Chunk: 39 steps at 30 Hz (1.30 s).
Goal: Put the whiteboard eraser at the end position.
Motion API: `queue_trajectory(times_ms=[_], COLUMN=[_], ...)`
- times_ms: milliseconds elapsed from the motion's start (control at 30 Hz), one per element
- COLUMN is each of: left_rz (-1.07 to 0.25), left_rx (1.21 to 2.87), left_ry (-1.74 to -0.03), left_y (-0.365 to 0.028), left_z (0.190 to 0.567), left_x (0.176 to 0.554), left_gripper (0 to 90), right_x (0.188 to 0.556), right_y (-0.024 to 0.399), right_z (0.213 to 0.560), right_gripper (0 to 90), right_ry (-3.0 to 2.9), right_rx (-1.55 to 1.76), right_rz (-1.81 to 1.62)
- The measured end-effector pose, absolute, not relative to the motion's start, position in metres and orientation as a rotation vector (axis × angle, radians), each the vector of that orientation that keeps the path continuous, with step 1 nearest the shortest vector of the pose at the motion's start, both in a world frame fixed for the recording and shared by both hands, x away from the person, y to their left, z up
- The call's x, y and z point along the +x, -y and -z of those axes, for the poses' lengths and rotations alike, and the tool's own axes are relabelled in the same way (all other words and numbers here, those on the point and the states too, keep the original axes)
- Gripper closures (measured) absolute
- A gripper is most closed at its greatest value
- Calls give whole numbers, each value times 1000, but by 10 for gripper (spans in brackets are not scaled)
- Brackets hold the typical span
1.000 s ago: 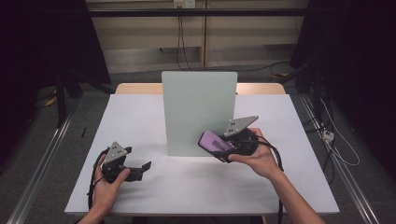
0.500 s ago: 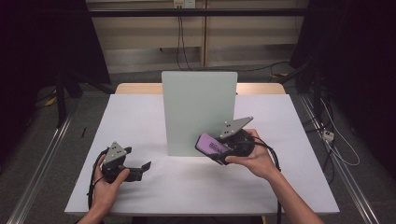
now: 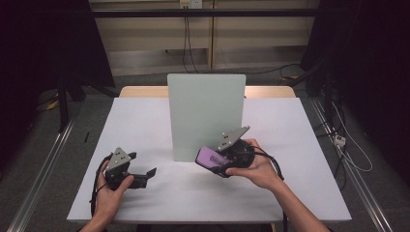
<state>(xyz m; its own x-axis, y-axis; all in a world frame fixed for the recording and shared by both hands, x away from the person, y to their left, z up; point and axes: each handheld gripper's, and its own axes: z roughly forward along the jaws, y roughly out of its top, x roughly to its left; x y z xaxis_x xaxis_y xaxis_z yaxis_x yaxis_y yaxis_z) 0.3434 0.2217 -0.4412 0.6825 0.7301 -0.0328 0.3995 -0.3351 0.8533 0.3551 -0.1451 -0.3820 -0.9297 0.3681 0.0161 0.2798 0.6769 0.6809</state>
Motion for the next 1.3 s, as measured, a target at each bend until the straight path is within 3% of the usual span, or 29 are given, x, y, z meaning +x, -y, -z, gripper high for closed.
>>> queue_trajectory(times_ms=[1300], left_rz=[-450], left_rx=[1963], left_ry=[-874], left_y=[-221], left_z=[441], left_x=[343], left_gripper=[47], right_x=[337], right_y=[115], right_z=[419], right_gripper=[419], right_ry=[-3002], right_rx=[446], right_rz=[-817])
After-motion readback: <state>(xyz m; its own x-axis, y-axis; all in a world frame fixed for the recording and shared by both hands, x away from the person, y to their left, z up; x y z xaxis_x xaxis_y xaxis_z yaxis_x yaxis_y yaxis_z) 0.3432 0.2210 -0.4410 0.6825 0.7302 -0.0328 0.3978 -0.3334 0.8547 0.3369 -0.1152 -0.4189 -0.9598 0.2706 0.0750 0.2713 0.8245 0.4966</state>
